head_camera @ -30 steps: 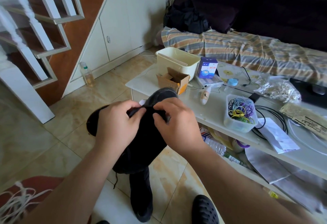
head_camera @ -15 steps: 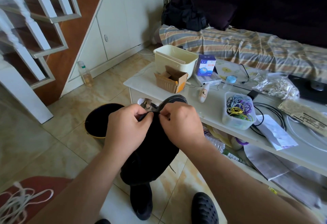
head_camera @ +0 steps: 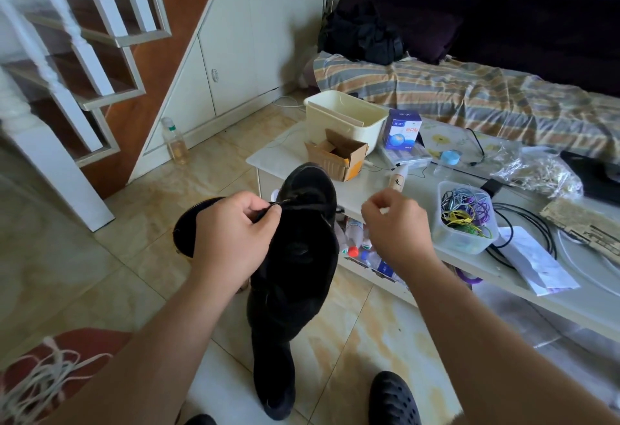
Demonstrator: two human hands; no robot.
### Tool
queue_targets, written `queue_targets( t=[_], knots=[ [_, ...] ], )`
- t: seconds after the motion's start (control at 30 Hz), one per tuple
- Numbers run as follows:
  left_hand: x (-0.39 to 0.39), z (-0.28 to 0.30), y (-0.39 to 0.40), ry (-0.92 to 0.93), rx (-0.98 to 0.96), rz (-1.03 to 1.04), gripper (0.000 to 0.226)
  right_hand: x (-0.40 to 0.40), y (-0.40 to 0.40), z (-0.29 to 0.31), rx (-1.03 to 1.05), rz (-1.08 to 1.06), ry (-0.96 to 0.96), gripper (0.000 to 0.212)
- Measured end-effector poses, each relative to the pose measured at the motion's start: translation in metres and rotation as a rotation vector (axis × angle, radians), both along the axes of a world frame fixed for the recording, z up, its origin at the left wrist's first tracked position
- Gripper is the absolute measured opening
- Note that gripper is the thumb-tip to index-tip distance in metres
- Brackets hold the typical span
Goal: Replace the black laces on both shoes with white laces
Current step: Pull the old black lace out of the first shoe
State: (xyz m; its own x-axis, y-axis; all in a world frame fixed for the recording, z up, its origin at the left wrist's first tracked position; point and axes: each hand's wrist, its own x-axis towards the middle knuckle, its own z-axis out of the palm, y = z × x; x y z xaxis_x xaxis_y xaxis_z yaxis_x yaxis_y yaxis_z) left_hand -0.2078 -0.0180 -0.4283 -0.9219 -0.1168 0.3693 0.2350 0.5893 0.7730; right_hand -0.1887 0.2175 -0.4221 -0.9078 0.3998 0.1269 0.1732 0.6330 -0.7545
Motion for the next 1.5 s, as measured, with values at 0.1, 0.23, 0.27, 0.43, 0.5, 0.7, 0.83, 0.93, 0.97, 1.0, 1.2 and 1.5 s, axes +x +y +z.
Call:
queue_targets(
  t=[0.1, 0.23, 0.27, 0.43, 0.5, 0.7, 0.83, 0.93, 0.97, 1.0, 1.2, 1.5],
  knots=[
    [0.001, 0.001, 0.001, 0.055, -0.065, -0.029, 0.015, 0.007, -0.022, 0.008, 0.025, 0.177, 0.225, 0.013],
    [0.010, 0.003, 0.011, 0.092, -0.153, -0.046, 0.015, 0.006, -0.044, 0.004, 0.278, 0.392, 0.370, 0.014],
    [0.012, 0.003, 0.014, 0.098, -0.164, -0.056, 0.016, 0.005, -0.047, 0.002, 0.331, 0.407, 0.351, 0.014],
    [0.016, -0.001, 0.020, 0.061, -0.179, -0.098, 0.015, -0.001, -0.051, -0.010, 0.437, 0.425, 0.224, 0.015],
    [0.013, 0.000, 0.017, 0.022, -0.133, -0.071, 0.013, -0.001, -0.046, -0.007, 0.385, 0.373, 0.230, 0.015],
    [0.005, 0.005, 0.003, -0.022, -0.033, -0.014, 0.012, -0.010, 0.016, -0.001, -0.075, -0.120, -0.040, 0.018],
    [0.006, 0.006, 0.004, -0.004, -0.024, -0.012, 0.013, -0.007, 0.013, -0.004, 0.011, -0.072, -0.106, 0.024],
    [0.007, 0.006, 0.008, -0.004, -0.081, -0.024, 0.015, 0.001, -0.019, 0.002, 0.129, 0.172, 0.165, 0.043],
    [0.008, 0.006, 0.011, -0.008, -0.099, -0.024, 0.016, 0.005, -0.032, 0.004, 0.187, 0.268, 0.251, 0.043],
    [0.009, 0.006, 0.013, -0.012, -0.117, -0.023, 0.017, 0.008, -0.045, 0.003, 0.264, 0.337, 0.293, 0.040],
    [0.014, 0.000, 0.019, -0.052, -0.138, -0.062, 0.019, 0.002, -0.063, -0.015, 0.427, 0.400, 0.265, 0.018],
    [0.012, 0.000, 0.017, -0.101, -0.107, -0.049, 0.018, -0.008, -0.053, -0.021, 0.561, 0.407, 0.195, 0.021]
  ],
)
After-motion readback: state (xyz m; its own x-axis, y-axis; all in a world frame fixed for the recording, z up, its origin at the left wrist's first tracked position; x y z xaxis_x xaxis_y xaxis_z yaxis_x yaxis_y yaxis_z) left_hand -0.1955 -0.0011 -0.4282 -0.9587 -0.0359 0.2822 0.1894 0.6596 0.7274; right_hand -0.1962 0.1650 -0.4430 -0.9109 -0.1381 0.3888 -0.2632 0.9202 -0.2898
